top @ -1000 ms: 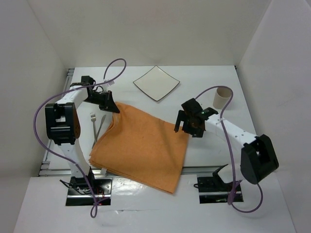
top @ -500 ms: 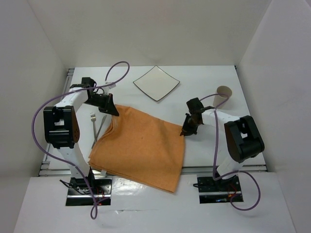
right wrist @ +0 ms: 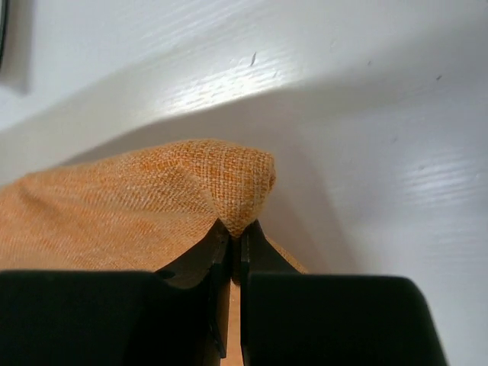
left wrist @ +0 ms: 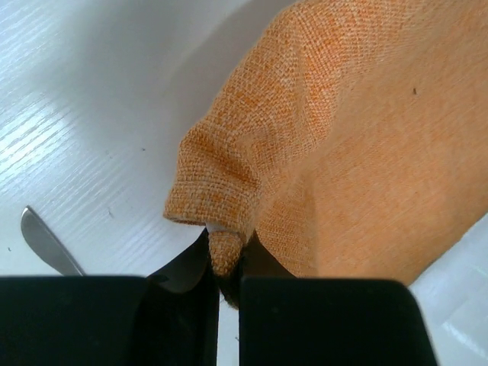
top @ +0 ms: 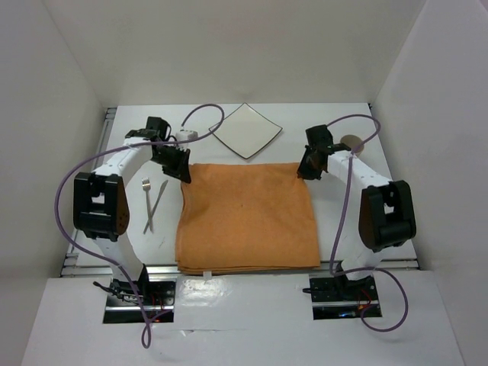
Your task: Set the dinner table for one person
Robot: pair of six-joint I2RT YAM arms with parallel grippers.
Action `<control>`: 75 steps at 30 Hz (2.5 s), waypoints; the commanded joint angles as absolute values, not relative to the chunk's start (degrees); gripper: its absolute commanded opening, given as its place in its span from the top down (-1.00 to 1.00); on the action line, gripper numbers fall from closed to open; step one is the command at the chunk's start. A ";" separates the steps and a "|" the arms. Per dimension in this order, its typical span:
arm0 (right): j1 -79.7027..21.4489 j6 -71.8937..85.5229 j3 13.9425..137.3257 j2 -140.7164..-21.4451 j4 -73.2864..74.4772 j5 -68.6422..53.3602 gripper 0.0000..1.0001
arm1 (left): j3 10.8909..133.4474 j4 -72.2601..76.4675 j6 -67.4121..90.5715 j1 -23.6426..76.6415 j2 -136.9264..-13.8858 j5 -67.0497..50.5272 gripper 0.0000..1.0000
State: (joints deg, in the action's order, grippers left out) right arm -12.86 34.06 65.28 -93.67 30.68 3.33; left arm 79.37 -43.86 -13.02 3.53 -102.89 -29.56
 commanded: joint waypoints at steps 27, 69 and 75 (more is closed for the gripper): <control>-14.06 23.82 80.51 -102.23 32.61 14.23 -0.84 | 93.16 -42.28 -3.35 8.09 -108.30 -2.12 -0.62; -14.93 30.85 67.66 -101.53 28.11 -3.09 0.53 | 78.28 -36.64 -10.55 18.37 -105.91 -0.61 -0.64; -17.49 30.32 77.60 -98.80 29.11 -2.45 -0.26 | 91.47 -45.51 -6.25 17.76 -104.51 -1.23 -0.67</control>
State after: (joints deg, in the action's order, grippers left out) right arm -16.95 31.20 72.49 -103.44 30.59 -3.29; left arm 85.60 -41.93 -8.93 18.39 -108.57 0.54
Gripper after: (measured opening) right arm 0.620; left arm 0.831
